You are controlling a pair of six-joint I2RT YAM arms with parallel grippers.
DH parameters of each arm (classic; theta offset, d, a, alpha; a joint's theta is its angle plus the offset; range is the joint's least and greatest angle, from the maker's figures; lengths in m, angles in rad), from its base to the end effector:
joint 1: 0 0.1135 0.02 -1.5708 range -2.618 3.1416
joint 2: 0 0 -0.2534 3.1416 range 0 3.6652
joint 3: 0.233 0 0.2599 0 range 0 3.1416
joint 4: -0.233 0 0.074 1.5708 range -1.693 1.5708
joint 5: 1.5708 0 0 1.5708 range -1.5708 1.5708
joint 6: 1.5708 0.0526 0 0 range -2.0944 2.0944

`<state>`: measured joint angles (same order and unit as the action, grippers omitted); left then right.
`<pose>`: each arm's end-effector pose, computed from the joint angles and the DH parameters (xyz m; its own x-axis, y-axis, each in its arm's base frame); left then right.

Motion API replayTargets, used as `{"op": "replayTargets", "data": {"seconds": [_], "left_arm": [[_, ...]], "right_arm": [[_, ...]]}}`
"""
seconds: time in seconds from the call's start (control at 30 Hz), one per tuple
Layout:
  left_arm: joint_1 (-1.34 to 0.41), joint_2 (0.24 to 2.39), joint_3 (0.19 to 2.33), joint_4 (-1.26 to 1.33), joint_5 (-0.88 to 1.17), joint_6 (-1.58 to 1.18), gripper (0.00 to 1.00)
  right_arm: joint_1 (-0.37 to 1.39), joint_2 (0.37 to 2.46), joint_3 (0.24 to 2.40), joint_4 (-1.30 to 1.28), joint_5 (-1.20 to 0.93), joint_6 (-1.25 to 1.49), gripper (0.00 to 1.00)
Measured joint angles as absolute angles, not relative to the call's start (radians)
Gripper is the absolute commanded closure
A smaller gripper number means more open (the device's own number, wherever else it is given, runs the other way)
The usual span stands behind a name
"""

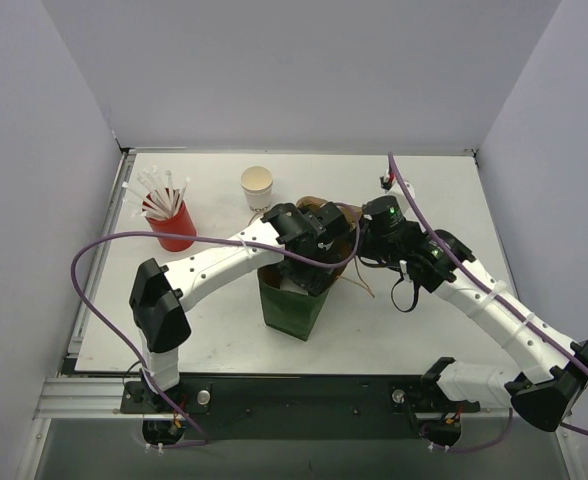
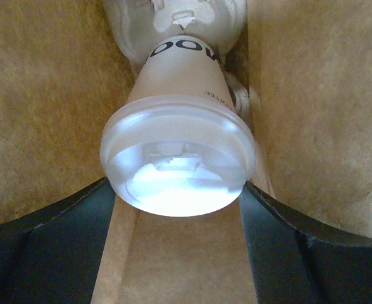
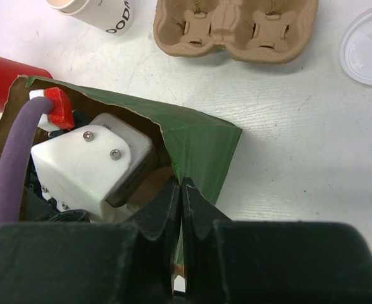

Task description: Pack the takeout coffee

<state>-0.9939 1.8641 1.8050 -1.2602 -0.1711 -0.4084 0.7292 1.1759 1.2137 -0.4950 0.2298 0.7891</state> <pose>0.2151 -0.3141 0.2792 -0.8036 0.5175 -0.2939 0.5270 0.8482 0.0525 0.2207 0.1812 0.3616 -0.5842 0.4048 -0.7035 -0.1160 0.8162 0.5660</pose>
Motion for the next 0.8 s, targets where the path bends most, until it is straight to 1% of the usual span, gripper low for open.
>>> {"op": "replayTargets", "data": {"seconds": [0.27, 0.8], "left_arm": [[-0.994, 1.858, 1.773, -1.264, -0.167, -0.406, 0.67], [-0.994, 1.876, 1.769, -1.263, -0.168, -0.388, 0.67]], "right_arm": [[0.733, 1.188, 1.214, -0.501, 0.273, 0.821, 1.00], [0.733, 1.188, 1.214, -0.501, 0.285, 0.833, 1.00]]}}
